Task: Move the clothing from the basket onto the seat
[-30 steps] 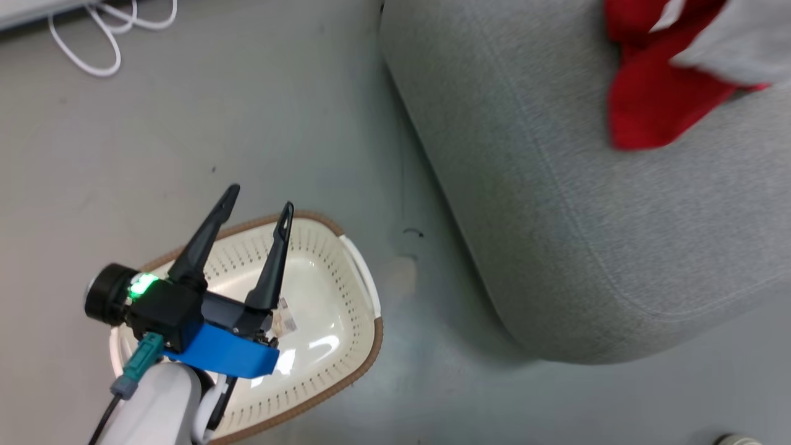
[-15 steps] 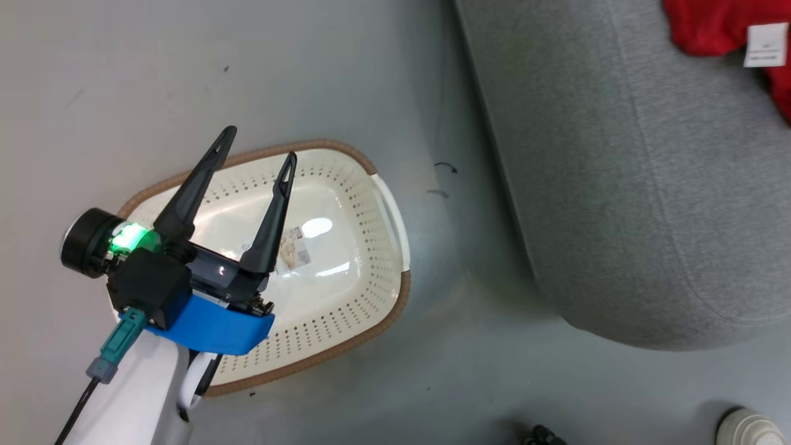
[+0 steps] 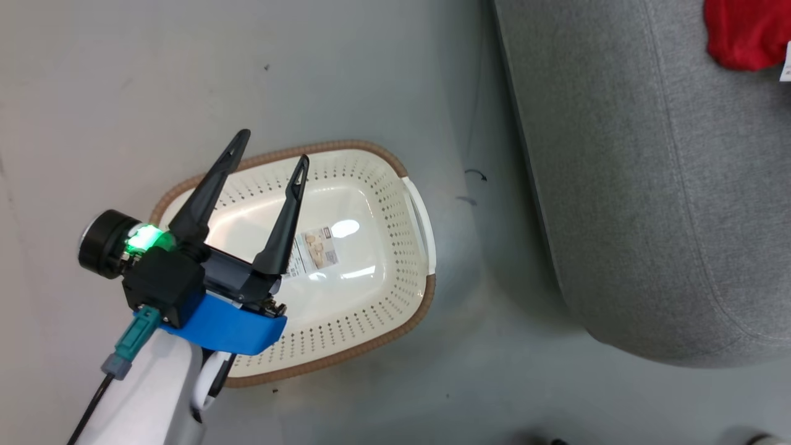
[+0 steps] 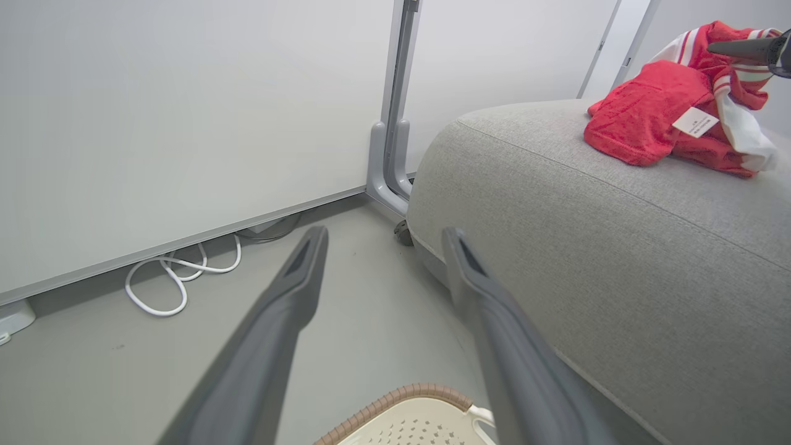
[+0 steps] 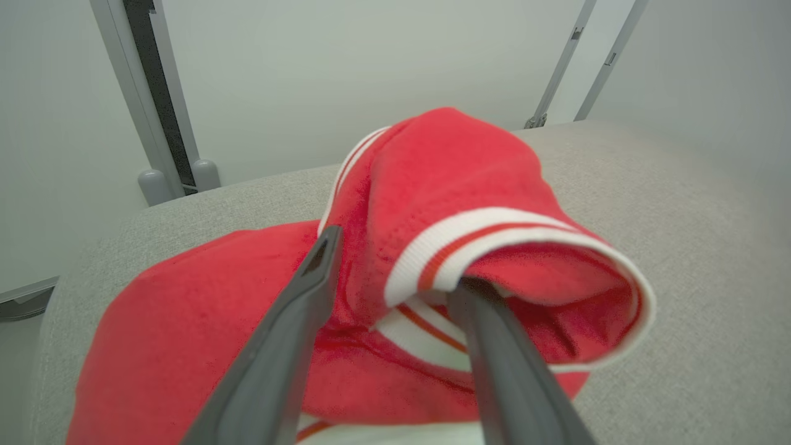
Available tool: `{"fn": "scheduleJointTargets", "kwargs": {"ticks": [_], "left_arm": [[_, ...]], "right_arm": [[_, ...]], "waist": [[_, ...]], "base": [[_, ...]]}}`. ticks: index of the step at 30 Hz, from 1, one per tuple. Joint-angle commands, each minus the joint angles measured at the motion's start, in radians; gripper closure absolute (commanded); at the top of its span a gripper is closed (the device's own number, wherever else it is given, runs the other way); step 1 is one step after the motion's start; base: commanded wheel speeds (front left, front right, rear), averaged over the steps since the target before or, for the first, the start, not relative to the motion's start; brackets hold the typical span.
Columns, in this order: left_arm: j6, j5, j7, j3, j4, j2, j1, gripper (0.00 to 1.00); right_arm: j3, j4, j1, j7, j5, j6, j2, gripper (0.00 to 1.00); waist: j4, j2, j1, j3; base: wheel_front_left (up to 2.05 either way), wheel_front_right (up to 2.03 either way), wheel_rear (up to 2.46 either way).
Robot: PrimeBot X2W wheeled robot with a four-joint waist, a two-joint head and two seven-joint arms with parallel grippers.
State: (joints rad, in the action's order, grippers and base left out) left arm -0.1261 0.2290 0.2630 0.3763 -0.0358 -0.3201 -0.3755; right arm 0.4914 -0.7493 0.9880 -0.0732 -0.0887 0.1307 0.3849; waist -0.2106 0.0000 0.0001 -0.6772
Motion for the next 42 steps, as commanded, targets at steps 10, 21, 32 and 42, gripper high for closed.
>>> {"fn": "scheduleJointTargets", "kwargs": {"ticks": [10, 21, 32, 42], "left_arm": [[-0.007, 0.044, 0.003, 0.000, -0.072, 0.082, 0.072, 0.00], [-0.007, 0.073, 0.003, -0.075, -0.136, 0.138, 0.189, 0.00], [-0.007, 0.085, 0.003, -0.158, -0.183, 0.165, 0.266, 0.00], [-0.004, 0.063, 0.003, -0.222, -0.213, 0.194, 0.328, 0.00]], "right_arm": [[-0.089, -0.018, -0.169, -0.064, -0.021, 0.000, 0.013, 0.00], [-0.163, 0.176, -0.418, -0.063, -0.064, 0.000, -0.121, 0.00], [-0.255, 0.473, -0.700, -0.014, -0.033, 0.000, -0.262, 0.00], [-0.306, 0.622, -0.867, 0.010, -0.022, 0.000, -0.326, 0.00]], "waist": [[0.053, 0.0000, -0.0001, 0.245], [0.068, 0.0000, -0.0001, 0.439], [0.103, 0.0000, -0.0001, 0.551], [0.171, 0.0000, -0.0001, 0.633]], "base": [[0.00, 0.00, 0.00], [0.00, 0.00, 0.00], [0.00, 0.00, 0.00], [0.00, 0.00, 0.00]]}}
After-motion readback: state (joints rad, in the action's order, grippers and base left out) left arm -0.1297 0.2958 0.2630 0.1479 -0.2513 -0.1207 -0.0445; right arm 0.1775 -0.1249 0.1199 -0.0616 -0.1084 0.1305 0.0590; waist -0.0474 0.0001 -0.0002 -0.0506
